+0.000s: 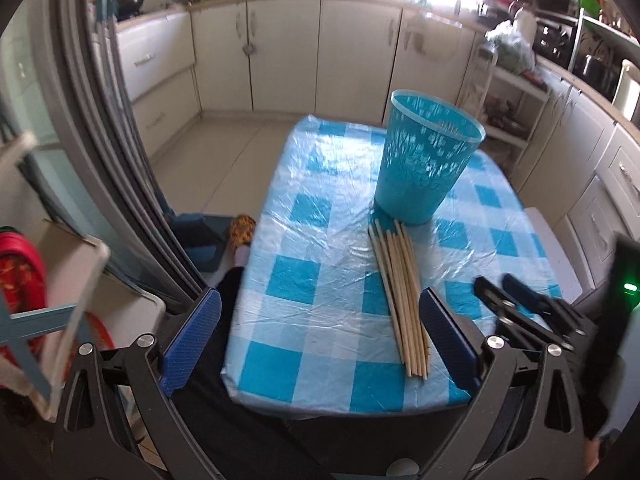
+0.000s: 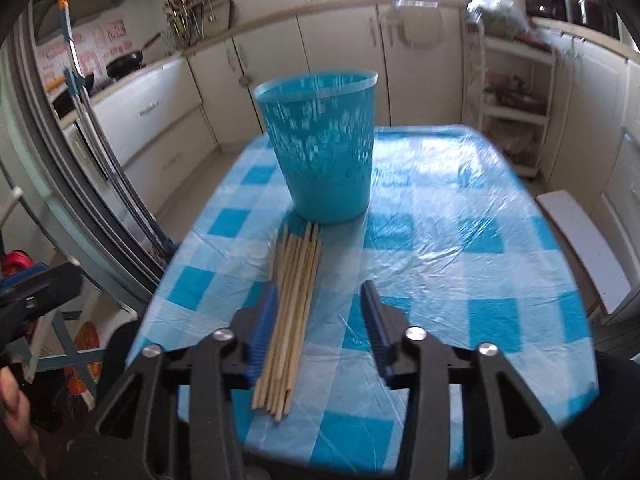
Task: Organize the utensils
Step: 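Move both grippers down toward the wooden chopsticks beside the teal basket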
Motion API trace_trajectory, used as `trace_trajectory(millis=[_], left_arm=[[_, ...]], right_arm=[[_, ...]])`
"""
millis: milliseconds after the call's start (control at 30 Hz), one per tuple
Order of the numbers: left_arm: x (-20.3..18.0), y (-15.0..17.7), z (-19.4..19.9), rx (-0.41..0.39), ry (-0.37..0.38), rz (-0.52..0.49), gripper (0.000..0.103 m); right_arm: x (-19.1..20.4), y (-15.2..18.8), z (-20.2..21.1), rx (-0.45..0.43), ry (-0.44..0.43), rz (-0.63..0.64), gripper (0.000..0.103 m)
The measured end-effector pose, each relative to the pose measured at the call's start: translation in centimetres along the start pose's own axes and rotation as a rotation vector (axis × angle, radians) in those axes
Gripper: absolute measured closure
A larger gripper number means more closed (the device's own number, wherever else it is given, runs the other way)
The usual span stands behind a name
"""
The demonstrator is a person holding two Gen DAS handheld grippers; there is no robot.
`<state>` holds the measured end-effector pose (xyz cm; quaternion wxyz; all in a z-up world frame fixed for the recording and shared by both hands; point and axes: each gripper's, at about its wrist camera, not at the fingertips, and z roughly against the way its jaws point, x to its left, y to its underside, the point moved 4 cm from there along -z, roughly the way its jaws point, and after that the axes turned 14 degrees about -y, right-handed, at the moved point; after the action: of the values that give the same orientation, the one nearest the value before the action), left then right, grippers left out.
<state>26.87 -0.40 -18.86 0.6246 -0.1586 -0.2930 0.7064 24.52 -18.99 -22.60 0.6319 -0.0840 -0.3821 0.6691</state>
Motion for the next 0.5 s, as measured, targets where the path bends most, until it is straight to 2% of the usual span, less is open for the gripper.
trace_trajectory(millis=[67, 233, 500], left_arm=[[-0.6, 0.0, -1.6, 0.037, 0.011, 0.004, 0.008], [-1.6, -0.3, -5.8, 0.108, 0.013, 0.011, 0.007], [-2.9, -0.8, -9.8, 0.164, -0.003, 0.004, 0.008]], right_arm=[[-0.6, -0.1, -2.5, 0.037, 0.000, -0.008, 0.075], [-2.1, -0.8, -6.9, 0.093, 0.009, -0.009, 0.080], [-2.8, -1.9, -7.5, 0.092, -0.004, 0.009, 0.081]])
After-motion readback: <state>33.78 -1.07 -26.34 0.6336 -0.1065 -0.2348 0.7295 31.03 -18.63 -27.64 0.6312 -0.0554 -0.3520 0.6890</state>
